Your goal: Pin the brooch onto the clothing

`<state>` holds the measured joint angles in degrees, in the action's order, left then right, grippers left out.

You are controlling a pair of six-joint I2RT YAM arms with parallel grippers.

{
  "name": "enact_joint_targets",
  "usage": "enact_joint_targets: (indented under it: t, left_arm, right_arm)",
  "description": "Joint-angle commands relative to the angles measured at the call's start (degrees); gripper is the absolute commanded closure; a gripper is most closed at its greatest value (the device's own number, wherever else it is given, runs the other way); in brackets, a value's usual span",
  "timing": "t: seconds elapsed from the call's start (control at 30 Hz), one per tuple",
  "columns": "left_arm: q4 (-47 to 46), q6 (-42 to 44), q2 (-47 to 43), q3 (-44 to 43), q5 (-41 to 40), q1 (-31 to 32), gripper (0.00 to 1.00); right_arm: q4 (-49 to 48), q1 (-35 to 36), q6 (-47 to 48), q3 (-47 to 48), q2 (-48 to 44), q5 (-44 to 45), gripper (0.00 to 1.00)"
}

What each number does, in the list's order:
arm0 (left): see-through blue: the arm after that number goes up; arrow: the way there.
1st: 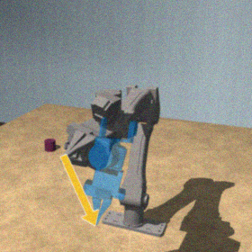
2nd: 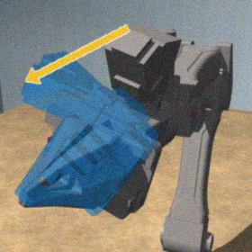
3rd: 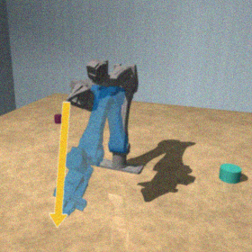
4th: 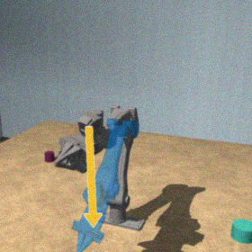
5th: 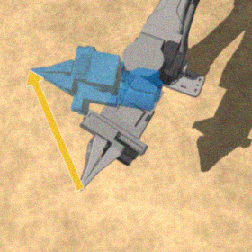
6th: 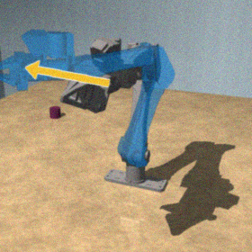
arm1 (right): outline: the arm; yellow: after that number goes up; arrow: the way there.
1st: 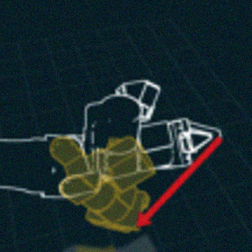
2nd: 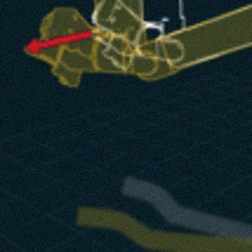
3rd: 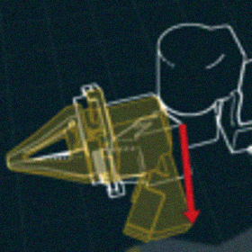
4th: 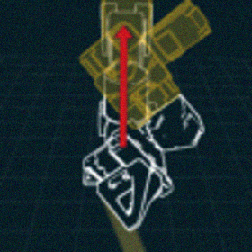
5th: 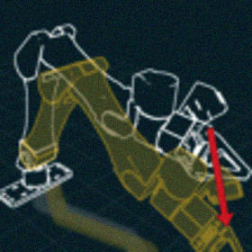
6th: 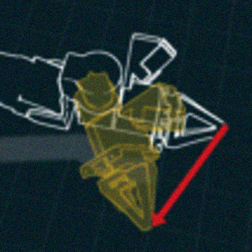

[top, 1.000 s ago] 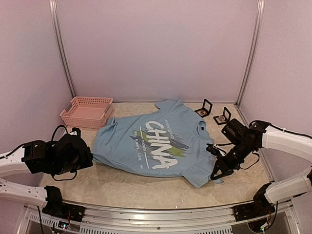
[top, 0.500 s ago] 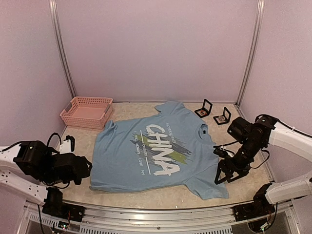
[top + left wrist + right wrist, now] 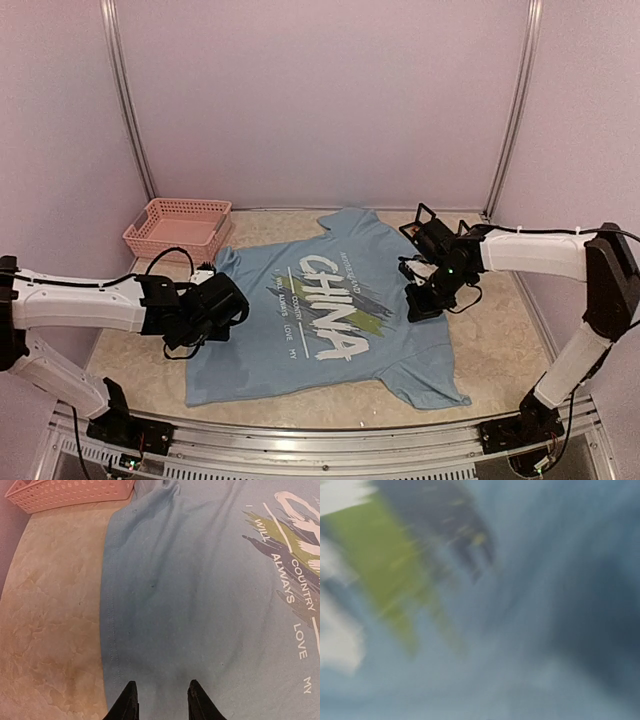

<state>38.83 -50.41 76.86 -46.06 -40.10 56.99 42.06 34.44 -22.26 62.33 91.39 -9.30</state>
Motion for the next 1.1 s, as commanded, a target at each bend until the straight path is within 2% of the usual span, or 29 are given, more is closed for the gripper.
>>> enact_joint_targets:
  t: [0.0, 0.1, 0.33, 0.53, 0.67, 0.87, 1.0, 1.07]
  left_arm:
    - [-13.7, 9.1, 3.92, 4.84, 8.14, -3.55, 0.69]
    - [-15.12, 7.23, 8.71, 8.48, 10.89, -3.03, 0.69]
    - [-14.05, -0.94, 16.12, 11.72, 14.75, 4.31, 0.65]
    - [-5.11, -11.27, 18.82, 11.17, 15.76, 16.42, 0.64]
    - [2.18, -13.74, 18.71, 9.14, 16.22, 19.08, 0.63]
    - [6.85, -17.57, 10.33, 12.45, 22.55, 21.5, 0.62]
    - [18.99, -17.83, 3.79, 6.76, 16.87, 20.03, 0.55]
    - [19.14, -12.89, 0.35, 2.52, 13.29, 15.04, 0.5]
  right_arm:
    - [-12.31, 0.31, -0.34, -3.89, 6.99, 3.01, 1.0]
    - [-13.72, 0.37, -1.66, -7.64, 8.86, 2.77, 1.0]
    - [-14.15, 0.78, -5.71, -16.62, 5.39, 1.43, 1.0]
    - [-9.23, 1.67, -8.98, -23.57, -3.64, 0.83, 1.0]
    - [-5.06, 2.51, -10.5, -26.05, -8.2, -0.7, 1.0]
    - [2.98, 2.87, -11.25, -23.67, -13.53, -3.19, 1.0]
    - [9.28, 2.87, -8.66, -14.61, -13.34, -3.42, 1.0]
    - [10.96, 2.26, -6.56, -7.11, -11.64, -1.72, 1.0]
